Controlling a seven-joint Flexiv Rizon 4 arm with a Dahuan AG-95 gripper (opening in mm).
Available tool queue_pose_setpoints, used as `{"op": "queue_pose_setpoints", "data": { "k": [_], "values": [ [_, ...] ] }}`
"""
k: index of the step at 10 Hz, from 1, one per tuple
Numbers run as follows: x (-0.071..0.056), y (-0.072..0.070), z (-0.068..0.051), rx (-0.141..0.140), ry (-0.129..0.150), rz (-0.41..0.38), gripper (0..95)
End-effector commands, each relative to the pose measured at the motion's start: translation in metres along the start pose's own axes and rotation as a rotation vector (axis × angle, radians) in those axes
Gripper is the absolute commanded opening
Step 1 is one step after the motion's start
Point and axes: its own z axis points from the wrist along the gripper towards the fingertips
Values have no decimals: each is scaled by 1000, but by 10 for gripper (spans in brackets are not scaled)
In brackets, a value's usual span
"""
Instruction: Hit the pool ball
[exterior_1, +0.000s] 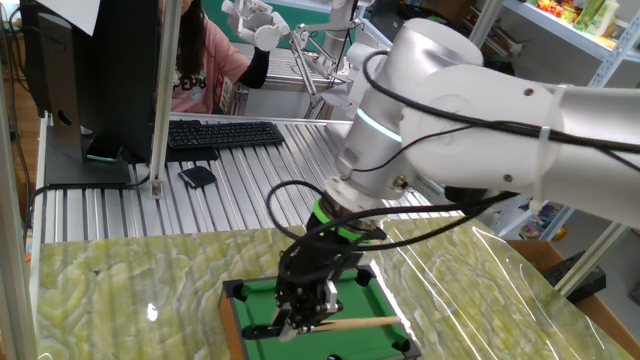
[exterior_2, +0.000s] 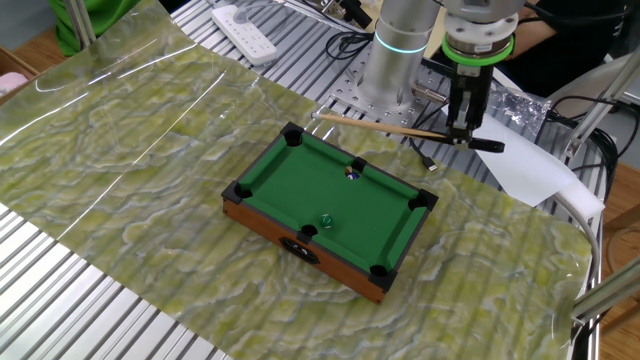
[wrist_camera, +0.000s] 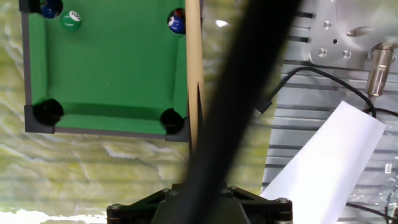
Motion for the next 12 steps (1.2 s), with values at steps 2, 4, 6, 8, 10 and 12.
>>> {"op": "queue_pose_setpoints", "data": {
  "k": [2,4,6,8,10,12],
  "values": [
    [1,0,0,16,1,-47,0],
    [1,-2,-1,20,-19,-100,0],
    [1,-8,-2,30,-10,-197,0],
    [0,-11,-2,64,-6,-282,0],
    [0,-13,-4,105,8,-308,0],
    [-1,-17,-6,119,34,-358,0]
  ]
}}
